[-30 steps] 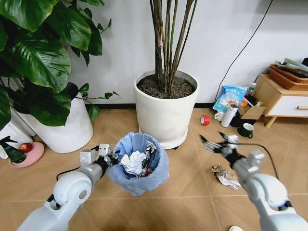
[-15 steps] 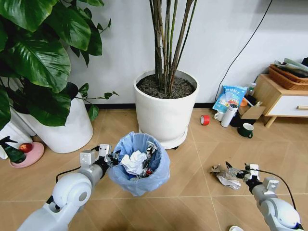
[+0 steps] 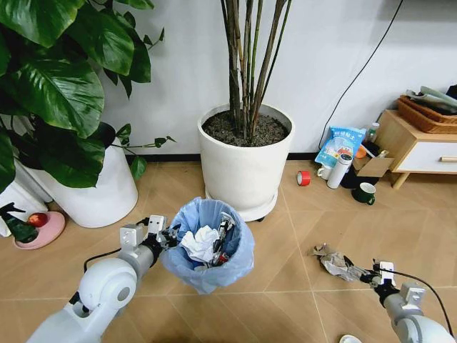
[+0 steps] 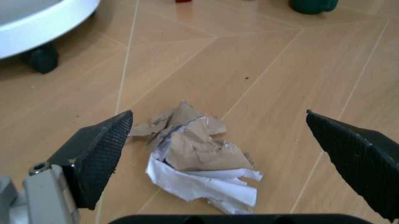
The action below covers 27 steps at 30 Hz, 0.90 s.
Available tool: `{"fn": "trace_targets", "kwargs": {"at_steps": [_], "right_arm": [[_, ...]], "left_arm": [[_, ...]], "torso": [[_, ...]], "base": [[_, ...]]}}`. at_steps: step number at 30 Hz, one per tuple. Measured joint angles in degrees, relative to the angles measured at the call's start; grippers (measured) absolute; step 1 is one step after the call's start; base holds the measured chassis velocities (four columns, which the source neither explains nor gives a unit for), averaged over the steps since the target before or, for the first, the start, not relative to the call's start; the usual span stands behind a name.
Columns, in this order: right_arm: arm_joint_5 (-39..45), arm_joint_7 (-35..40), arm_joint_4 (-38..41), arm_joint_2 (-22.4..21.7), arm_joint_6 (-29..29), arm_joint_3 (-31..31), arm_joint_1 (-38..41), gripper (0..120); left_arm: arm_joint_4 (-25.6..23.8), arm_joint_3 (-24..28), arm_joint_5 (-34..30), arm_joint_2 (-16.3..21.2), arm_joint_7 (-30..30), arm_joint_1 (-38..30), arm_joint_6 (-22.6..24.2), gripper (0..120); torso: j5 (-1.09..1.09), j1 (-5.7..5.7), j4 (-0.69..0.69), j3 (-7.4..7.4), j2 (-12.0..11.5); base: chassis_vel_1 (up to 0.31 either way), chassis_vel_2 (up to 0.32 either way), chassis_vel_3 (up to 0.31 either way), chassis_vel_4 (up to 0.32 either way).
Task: Pick up the trash bin and place the garbage on the floor into it.
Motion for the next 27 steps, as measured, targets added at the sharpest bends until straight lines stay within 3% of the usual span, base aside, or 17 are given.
{"fn": "trace_targets", "kwargs": {"at_steps": [7, 13, 17, 20, 27], "right_arm": [[-0.7, 0.1, -1.8, -0.1, 0.5, -0.8, 0.9, 100], [-1.0, 0.1, 1.9, 0.3, 1.2, -0.5, -3.1, 100], [-3.7, -3.3, 4.1, -0.2, 4.5, 1.2, -8.1, 100], [-6.9, -9.0, 4.5, -0.6, 11.1, 3.0, -14.2, 100], [-9.8, -16.0, 2.8, 1.2, 17.0, 5.2, -19.8, 100]], "left_arm": [[0.0, -0.1, 0.0, 0.3, 0.0, 0.0, 0.0, 0], [-0.2, -0.4, -0.1, 0.7, -0.2, 0.5, 0.0, 0], [-0.5, -0.5, -0.2, 0.9, -0.3, 0.7, 0.0, 0], [-0.6, -0.6, -0.3, 0.9, -0.3, 0.6, 0.0, 0], [-0.8, -0.3, -0.3, 0.0, -0.1, 0.3, 0.0, 0]], "torso": [[0.04, 0.00, 0.00, 0.00, 0.0], [0.02, 0.00, 0.00, 0.00, 0.0], [0.01, 0.00, -0.01, 0.00, 0.0], [0.00, 0.00, -0.03, 0.00, 0.0], [0.02, 0.00, -0.02, -0.01, 0.0]], "base": [[0.000, 0.000, 0.000, 0.000], [0.000, 0.000, 0.000, 0.000], [0.000, 0.000, 0.000, 0.000], [0.000, 0.000, 0.000, 0.000], [0.000, 0.000, 0.000, 0.000]]}}
